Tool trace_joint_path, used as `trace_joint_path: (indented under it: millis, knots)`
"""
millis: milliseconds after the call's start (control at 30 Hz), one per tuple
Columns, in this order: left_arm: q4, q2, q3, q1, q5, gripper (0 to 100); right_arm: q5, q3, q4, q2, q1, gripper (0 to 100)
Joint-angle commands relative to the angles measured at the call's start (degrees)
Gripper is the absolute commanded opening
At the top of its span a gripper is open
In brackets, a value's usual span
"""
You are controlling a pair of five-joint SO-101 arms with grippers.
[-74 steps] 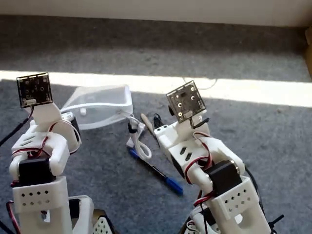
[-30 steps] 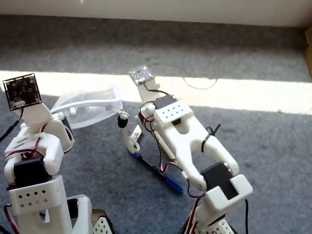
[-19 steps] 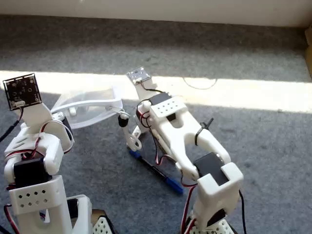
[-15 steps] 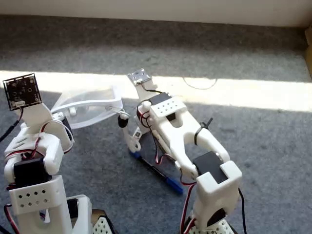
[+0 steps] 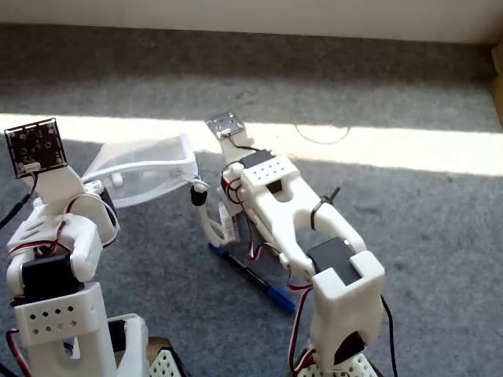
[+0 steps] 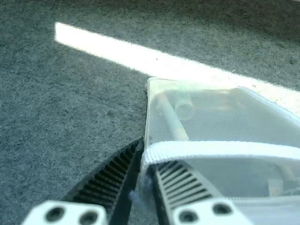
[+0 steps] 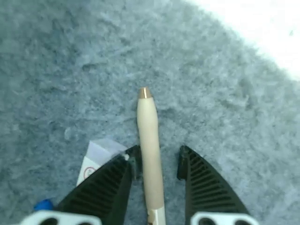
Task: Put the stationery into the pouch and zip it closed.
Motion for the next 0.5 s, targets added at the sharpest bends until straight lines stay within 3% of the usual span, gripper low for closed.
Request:
trace_joint_path:
  millis: [0, 167, 467]
  knots:
    - [-1.1, -1.1, -1.6, -1.0, 0.7, 1, 5.4, -1.4, -0.6, 0.1, 2.7, 13.0]
    - [-1.1, -1.1, -1.5, -0.9, 0.7, 1, 10.5, -1.4, -0.6, 0.0, 4.4, 0.2]
    - [-1.1, -1.1, -1.5, -0.9, 0.7, 1, 11.5, -1.7, 2.1, -0.1, 7.9, 0.5]
